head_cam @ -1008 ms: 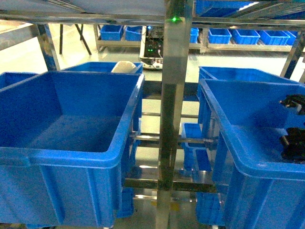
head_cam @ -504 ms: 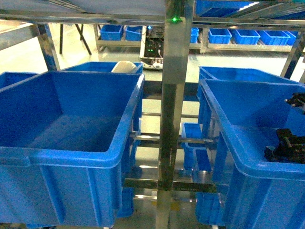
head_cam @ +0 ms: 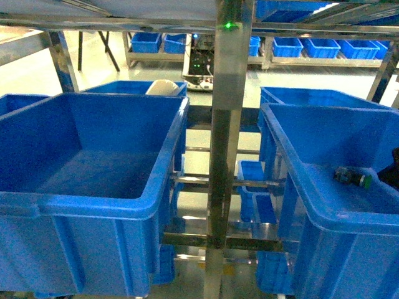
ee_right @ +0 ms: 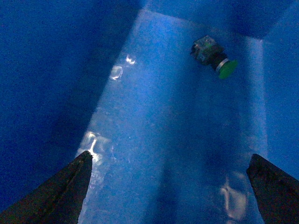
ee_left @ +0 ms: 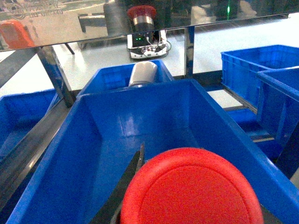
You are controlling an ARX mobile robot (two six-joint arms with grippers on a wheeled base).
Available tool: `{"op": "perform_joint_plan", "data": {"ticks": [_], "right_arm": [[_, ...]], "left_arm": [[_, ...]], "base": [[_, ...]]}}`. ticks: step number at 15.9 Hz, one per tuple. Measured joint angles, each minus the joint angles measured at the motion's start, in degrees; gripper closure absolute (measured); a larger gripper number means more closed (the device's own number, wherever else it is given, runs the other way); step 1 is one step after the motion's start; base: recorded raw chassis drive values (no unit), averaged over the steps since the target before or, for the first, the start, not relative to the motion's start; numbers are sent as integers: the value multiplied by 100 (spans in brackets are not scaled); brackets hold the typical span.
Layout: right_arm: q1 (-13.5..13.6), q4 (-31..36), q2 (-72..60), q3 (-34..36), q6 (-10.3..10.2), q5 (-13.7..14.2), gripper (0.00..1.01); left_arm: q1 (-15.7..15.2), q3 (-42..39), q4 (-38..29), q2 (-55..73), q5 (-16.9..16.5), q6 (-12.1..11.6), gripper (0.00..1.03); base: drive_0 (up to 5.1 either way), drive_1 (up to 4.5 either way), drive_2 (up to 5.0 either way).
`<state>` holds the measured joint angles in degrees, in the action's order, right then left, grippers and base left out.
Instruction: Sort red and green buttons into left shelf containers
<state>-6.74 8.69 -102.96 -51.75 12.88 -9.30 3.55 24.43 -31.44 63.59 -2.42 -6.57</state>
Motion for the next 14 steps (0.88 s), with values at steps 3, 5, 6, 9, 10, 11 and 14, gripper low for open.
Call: {"op": "perform_joint_plan", "data": {"ticks": [3, 5, 6, 9, 10, 11, 14], "right_arm": [[-2, 216, 1338, 927, -293, -63, 3], [-13, 258, 2409, 1714, -538, -48, 3], [-39, 212, 2745, 1993, -608, -24, 3], [-17, -275, 4183, 3136, -728, 55, 3], [7, -374, 4607, 3442, -730, 103, 3], [11, -400, 4789, 3550, -730, 101, 3], [4, -345, 4769, 3521, -730, 129, 3]], "left_arm": [[0, 0, 2, 0, -2, 0, 77], [0, 0, 2, 0, 0, 0, 77], [0, 0, 4, 0, 0, 0, 77], [0, 0, 2, 0, 0, 0, 77], [0, 0, 2, 0, 0, 0, 77], [0, 0, 4, 0, 0, 0, 77], [0, 0, 24, 0, 0, 2, 77]], "base": [[0, 0, 0], [0, 0, 0], [0, 0, 0], [0, 0, 0], [0, 0, 0], [0, 0, 0], [0, 0, 0]]}}
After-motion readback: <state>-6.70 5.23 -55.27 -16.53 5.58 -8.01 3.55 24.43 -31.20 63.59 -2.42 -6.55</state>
